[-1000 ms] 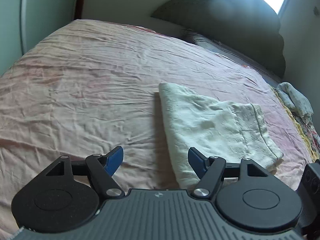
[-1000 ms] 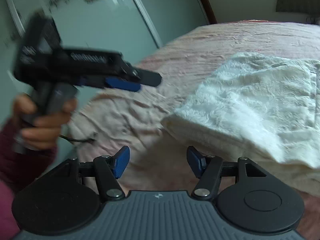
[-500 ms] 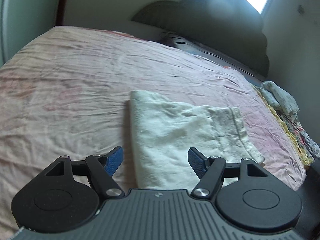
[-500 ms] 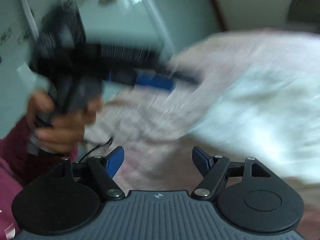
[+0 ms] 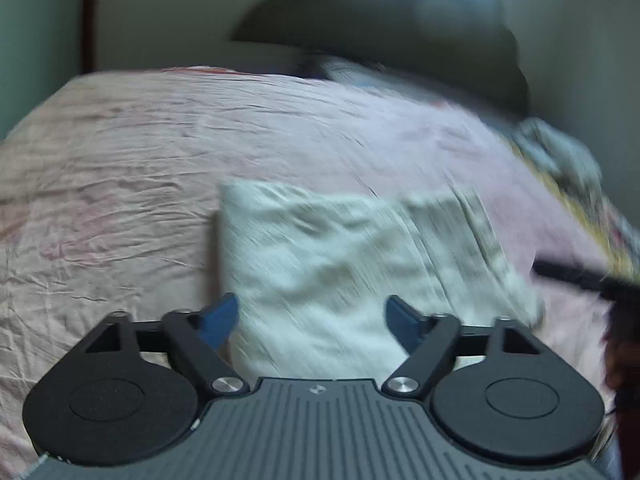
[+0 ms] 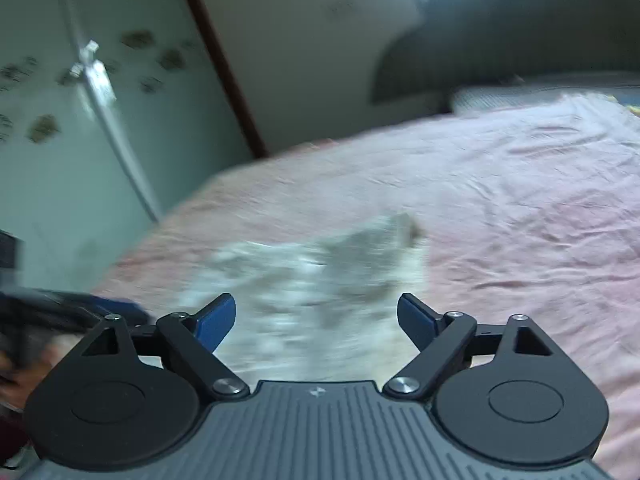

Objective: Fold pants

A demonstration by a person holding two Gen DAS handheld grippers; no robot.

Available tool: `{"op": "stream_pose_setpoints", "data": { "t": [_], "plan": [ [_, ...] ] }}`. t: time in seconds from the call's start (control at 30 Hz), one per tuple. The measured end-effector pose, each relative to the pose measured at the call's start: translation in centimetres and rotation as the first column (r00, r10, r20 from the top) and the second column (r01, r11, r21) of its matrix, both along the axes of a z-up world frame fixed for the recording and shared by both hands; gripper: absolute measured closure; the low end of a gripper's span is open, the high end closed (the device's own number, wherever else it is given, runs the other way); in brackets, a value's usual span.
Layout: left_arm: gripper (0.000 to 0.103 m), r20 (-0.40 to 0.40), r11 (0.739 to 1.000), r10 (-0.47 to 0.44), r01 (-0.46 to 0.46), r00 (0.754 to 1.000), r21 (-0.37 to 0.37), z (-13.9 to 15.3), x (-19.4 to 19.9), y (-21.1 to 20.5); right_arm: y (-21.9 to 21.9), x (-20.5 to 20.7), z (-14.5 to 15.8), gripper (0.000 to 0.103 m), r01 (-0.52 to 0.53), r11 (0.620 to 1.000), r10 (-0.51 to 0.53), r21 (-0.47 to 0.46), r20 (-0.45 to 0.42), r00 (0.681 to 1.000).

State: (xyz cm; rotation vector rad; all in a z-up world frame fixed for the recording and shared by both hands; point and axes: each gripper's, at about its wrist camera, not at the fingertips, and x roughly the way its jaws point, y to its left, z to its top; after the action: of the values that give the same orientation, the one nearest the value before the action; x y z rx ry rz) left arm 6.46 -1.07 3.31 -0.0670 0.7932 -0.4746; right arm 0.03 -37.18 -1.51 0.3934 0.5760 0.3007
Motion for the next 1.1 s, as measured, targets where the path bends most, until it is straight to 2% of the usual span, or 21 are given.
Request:
{"op": "stream_pose_setpoints", "data": {
  "t": [0.03,0.1,0.2,0.3,0.33,0.43,0.5,0.53,0.57,0.6,0.63,0.67,0.73,0.83,0.97,1.1],
  "plan": [
    [0.008,-0.038,1.000,0.002,-0.003,0.999,-0.030,-0.5,1.2,0.6,-1.0,1.2,-1.1,0.014,0.016,1.000,-0.015,0.024,-0.058,0.998],
    [0.009,-0.160,0.996,-0.006,-0.008,0.987,-0.088,-2.1,3.6,1.7,-3.1,2.8,-3.5,0.014,0.015,0.987,0.007,0.158,-0.140,0.990],
    [0.009,-0.320,0.983,-0.049,-0.010,0.946,-0.181,-4.6,6.6,2.6,-4.7,4.6,-6.0,0.014,-0.043,0.939,0.111,0.341,-0.183,0.977],
    [0.009,-0.399,0.960,-0.129,0.013,0.908,-0.281,-6.5,8.4,2.5,-4.1,6.9,-7.3,0.014,-0.104,0.889,0.210,0.445,-0.195,0.958],
    [0.009,-0.389,0.955,-0.146,0.027,0.910,-0.297,-6.6,8.7,2.3,-3.9,7.5,-7.6,0.014,-0.133,0.870,0.245,0.474,-0.183,0.952],
    [0.008,-0.379,0.946,-0.177,0.050,0.908,-0.320,-6.8,9.4,1.2,-2.9,9.6,-7.8,0.014,-0.175,0.852,0.292,0.494,-0.170,0.941],
    [0.011,-0.371,0.944,-0.170,0.044,0.913,-0.326,-6.9,9.5,0.7,-2.1,10.7,-7.6,0.015,-0.189,0.858,0.302,0.477,-0.173,0.937],
    [0.020,-0.363,0.949,-0.155,0.036,0.919,-0.314,-6.8,9.5,0.5,-1.6,10.9,-7.5,0.023,-0.198,0.867,0.308,0.457,-0.180,0.934],
    [0.028,-0.352,0.956,-0.138,0.032,0.926,-0.293,-6.7,9.2,0.3,-1.3,10.9,-7.3,0.048,-0.193,0.883,0.299,0.427,-0.195,0.934],
    [0.048,-0.336,0.966,-0.120,0.032,0.934,-0.255,-6.5,9.0,0.1,-1.5,10.7,-7.2,0.061,-0.177,0.898,0.281,0.404,-0.216,0.935],
    [0.067,-0.318,0.976,-0.108,0.040,0.942,-0.214,-6.4,8.6,-0.1,-1.6,10.3,-7.4,0.071,-0.174,0.894,0.281,0.413,-0.214,0.936],
    [0.070,-0.299,0.980,-0.104,0.047,0.948,-0.192,-6.2,8.3,0.0,-1.7,10.1,-7.6,0.078,-0.172,0.884,0.282,0.434,-0.201,0.938],
    [0.085,-0.259,0.983,-0.092,0.046,0.962,-0.180,-5.5,7.5,0.3,-1.5,9.2,-7.1,0.082,-0.174,0.878,0.275,0.445,-0.175,0.945],
    [0.095,-0.177,0.985,-0.074,0.043,0.981,-0.170,-3.6,6.6,0.8,-0.4,8.8,-4.6,0.083,-0.218,0.898,0.280,0.381,-0.115,0.953],
    [0.095,-0.070,0.984,-0.052,0.040,0.996,-0.171,-0.3,7.1,1.9,0.8,9.9,-0.1,0.083,-0.299,0.906,0.319,0.299,-0.021,0.947],
    [0.095,0.011,0.989,-0.020,0.021,1.000,-0.143,2.0,10.4,2.4,1.3,13.9,3.1,0.083,-0.336,0.911,0.332,0.239,0.061,0.941]
  ]
}}
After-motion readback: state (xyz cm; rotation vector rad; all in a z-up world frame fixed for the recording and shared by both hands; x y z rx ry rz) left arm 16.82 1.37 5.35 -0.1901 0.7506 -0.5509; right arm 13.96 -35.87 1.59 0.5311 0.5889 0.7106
